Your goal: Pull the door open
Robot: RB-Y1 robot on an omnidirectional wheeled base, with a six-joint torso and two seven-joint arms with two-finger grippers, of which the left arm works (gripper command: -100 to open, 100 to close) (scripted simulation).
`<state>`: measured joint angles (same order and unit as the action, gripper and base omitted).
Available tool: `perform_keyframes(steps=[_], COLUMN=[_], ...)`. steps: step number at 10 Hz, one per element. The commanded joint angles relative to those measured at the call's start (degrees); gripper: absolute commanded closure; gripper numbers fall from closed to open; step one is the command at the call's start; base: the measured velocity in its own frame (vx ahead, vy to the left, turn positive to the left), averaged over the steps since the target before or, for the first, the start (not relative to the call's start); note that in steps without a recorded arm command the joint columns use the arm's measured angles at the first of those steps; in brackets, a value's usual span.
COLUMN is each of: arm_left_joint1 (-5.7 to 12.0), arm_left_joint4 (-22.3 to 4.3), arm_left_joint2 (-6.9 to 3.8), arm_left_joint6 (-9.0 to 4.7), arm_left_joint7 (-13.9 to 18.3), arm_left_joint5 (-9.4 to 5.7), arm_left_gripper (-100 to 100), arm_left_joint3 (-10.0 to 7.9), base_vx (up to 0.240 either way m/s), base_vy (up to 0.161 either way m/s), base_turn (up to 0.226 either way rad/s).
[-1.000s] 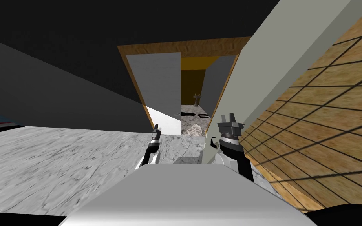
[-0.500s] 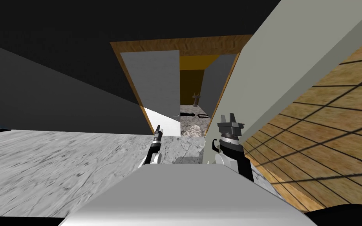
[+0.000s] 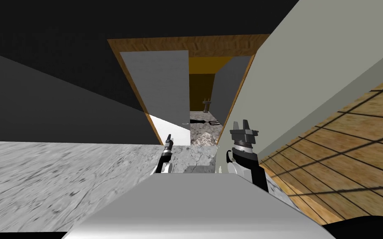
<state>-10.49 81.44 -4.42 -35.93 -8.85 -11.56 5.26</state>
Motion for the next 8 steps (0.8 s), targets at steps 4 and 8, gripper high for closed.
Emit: perform_keyframes(steps=[4,8], arm_left_joint1=[2.68,4.67], arm_left_joint4=[-7.3,-13.0], arm_left_joint2=[0.59,1.21], arm_left_joint6=[-1.79,-3.09], arm_left_joint7=[-0.9,-1.7], arm_left_joint5=[-0.99,-1.81], arm_left_gripper=[-100,-100], arm_left_joint3=[0.61,1.14], base_vx=[0.094,0.102], base_vy=[0.011,0.000], base_turn=[-0.036,-0.040])
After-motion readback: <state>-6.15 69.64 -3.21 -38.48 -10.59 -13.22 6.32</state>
